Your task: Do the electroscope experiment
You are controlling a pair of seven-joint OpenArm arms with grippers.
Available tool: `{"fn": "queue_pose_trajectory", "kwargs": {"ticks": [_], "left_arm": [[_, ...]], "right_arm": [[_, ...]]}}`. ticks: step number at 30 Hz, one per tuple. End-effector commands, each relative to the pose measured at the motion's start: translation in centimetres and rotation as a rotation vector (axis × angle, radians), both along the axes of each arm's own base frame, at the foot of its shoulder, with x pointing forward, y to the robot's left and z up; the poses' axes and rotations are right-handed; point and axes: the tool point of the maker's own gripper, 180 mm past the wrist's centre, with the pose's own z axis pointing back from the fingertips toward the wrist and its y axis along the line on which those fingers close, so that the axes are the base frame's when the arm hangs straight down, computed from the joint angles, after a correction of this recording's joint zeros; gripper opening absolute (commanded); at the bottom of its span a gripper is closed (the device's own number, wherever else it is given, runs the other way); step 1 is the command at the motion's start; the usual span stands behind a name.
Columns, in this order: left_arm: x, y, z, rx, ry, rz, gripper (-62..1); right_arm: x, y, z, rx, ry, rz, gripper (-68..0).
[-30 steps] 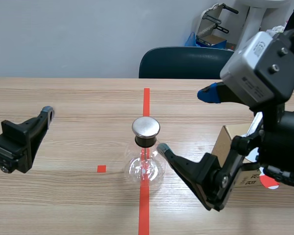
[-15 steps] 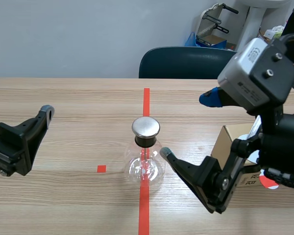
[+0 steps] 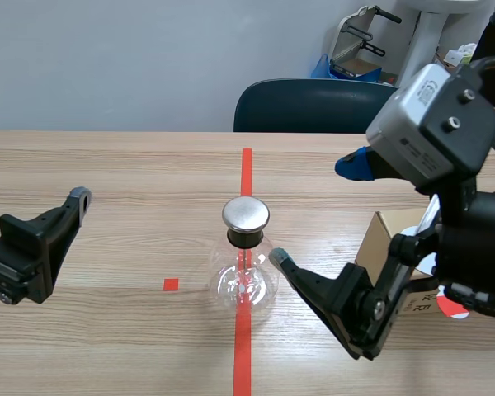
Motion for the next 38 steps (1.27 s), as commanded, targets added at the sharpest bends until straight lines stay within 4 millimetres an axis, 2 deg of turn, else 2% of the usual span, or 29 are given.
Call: {"fn": "queue_pose_trajectory", "kwargs": {"ticks": [1, 38], "left_arm": [[0.04, -0.25, 0.6, -0.012, -0.018, -0.003, 1.4], [0.05, -0.23, 0.62, -0.012, -0.019, -0.002, 1.4]], "right_arm": [[0.38, -0.15, 0.71, 0.01, -0.026, 0.0, 0.4], [0.43, 0.01, 1.26, 0.034, -0.046, 0.003, 0.4]]}}
